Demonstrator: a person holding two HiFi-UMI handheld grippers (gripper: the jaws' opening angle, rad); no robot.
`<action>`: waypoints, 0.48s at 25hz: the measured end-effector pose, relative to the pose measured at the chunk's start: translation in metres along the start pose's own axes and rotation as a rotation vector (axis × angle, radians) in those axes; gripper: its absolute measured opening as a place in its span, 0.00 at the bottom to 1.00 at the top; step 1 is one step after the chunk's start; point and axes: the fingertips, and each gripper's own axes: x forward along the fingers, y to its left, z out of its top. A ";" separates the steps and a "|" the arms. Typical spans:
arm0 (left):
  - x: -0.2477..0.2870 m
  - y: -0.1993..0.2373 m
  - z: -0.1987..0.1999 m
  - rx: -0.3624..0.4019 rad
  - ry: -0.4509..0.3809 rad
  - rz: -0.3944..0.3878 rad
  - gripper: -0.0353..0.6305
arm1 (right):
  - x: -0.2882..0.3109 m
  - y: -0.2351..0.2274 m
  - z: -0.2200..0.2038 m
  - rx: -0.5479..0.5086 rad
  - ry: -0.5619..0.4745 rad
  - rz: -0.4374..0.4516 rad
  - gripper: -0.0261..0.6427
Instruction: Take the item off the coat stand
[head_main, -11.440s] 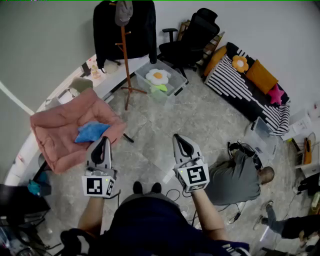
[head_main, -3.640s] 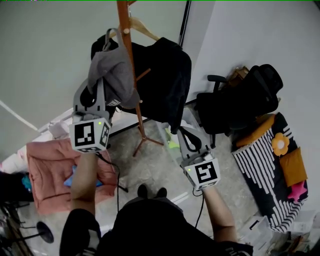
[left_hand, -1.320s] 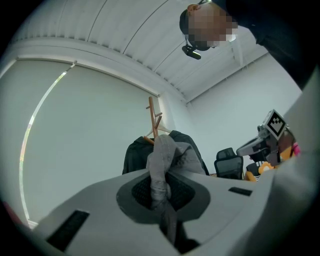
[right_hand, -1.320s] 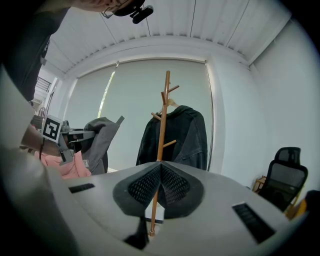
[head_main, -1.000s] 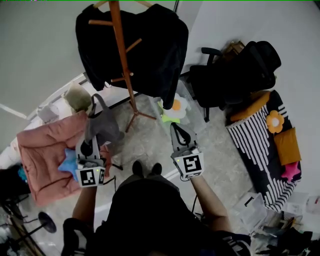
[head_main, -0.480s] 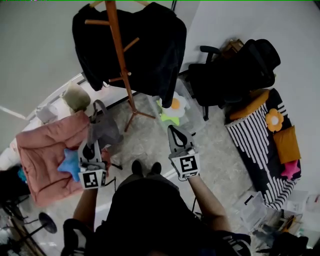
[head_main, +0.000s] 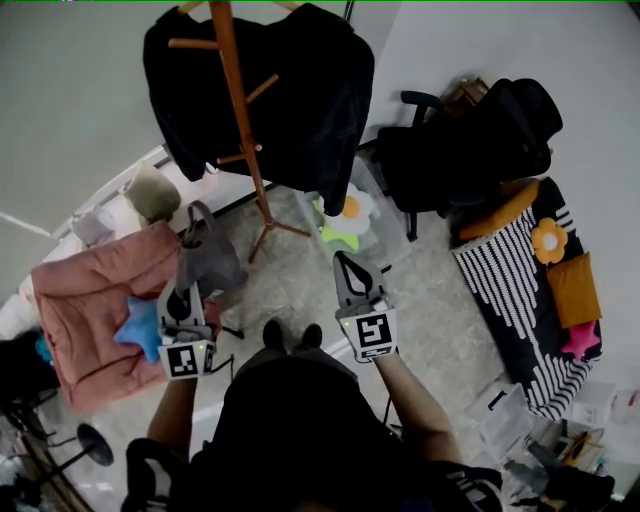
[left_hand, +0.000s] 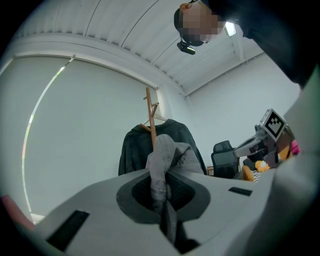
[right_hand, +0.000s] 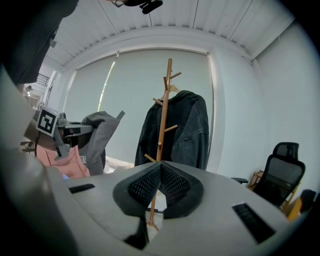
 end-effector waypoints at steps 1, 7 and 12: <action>0.000 0.000 0.000 0.000 0.001 0.000 0.10 | 0.000 -0.001 0.000 0.001 0.001 -0.001 0.06; 0.001 -0.001 -0.001 0.003 0.004 0.000 0.10 | 0.000 -0.004 0.001 -0.006 0.003 -0.004 0.06; 0.002 0.000 0.000 0.002 0.000 0.003 0.10 | 0.002 -0.006 0.002 -0.006 0.009 -0.004 0.06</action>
